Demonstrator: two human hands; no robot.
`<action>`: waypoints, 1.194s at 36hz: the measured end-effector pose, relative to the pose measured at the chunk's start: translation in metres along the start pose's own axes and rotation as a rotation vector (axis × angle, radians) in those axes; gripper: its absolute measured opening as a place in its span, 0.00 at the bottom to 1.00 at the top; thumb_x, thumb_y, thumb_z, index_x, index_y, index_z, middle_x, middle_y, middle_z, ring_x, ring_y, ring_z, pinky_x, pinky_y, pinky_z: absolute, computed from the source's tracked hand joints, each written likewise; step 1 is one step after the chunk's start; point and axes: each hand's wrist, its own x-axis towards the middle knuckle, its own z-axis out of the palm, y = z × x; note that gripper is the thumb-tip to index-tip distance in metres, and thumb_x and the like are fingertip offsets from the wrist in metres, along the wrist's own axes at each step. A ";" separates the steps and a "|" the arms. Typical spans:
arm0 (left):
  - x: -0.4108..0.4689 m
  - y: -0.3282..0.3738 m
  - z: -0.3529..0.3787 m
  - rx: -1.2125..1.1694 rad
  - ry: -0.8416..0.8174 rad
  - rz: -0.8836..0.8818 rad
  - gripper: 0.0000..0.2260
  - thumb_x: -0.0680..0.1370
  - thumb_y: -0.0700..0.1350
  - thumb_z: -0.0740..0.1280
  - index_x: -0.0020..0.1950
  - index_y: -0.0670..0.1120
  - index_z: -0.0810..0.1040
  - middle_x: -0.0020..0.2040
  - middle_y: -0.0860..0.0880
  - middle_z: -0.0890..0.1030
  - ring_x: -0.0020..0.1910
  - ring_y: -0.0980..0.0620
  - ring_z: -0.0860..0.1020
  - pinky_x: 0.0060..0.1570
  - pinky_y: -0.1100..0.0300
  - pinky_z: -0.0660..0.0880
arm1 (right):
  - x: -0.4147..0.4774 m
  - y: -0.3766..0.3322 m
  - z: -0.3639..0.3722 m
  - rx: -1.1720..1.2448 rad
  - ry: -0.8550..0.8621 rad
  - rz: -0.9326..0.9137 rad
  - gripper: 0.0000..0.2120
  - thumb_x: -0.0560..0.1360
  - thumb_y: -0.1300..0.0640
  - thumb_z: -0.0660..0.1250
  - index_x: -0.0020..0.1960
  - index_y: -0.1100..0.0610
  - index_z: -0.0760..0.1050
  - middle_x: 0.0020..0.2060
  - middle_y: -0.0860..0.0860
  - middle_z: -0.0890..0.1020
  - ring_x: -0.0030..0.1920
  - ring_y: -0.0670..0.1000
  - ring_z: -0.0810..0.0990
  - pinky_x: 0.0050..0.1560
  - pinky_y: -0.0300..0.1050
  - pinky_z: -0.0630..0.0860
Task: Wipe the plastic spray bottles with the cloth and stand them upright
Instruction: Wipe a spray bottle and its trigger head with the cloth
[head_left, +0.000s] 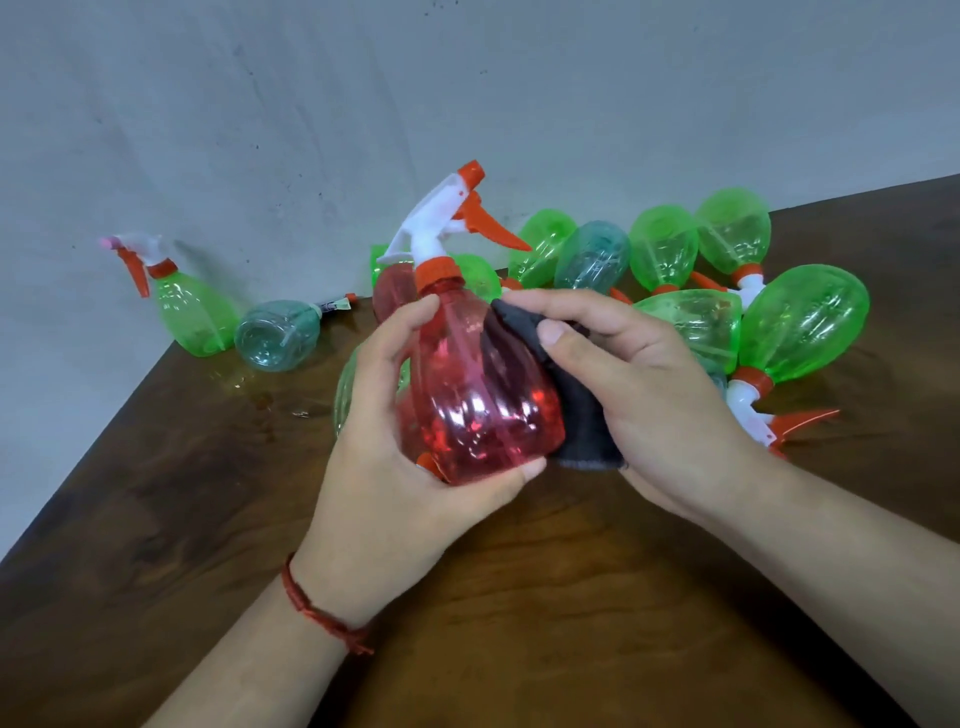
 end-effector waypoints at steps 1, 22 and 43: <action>0.001 -0.001 0.000 -0.025 0.032 -0.014 0.51 0.66 0.46 0.88 0.82 0.50 0.63 0.79 0.48 0.70 0.78 0.42 0.71 0.73 0.41 0.74 | -0.001 0.002 0.000 -0.034 -0.002 -0.039 0.14 0.85 0.65 0.64 0.63 0.52 0.84 0.59 0.50 0.87 0.62 0.50 0.85 0.62 0.43 0.79; 0.014 0.005 -0.015 -0.751 0.166 -0.441 0.23 0.83 0.43 0.70 0.78 0.55 0.71 0.73 0.43 0.78 0.68 0.40 0.82 0.58 0.39 0.83 | -0.003 0.013 -0.003 -0.366 0.049 -0.259 0.15 0.78 0.66 0.75 0.57 0.48 0.85 0.57 0.50 0.86 0.63 0.56 0.83 0.67 0.64 0.78; 0.010 0.012 -0.005 -0.833 0.267 -0.325 0.25 0.82 0.41 0.68 0.78 0.55 0.68 0.75 0.41 0.76 0.71 0.36 0.79 0.65 0.34 0.79 | -0.013 0.009 0.015 -0.669 0.097 -0.463 0.10 0.72 0.70 0.79 0.47 0.56 0.87 0.49 0.47 0.84 0.50 0.47 0.84 0.51 0.36 0.79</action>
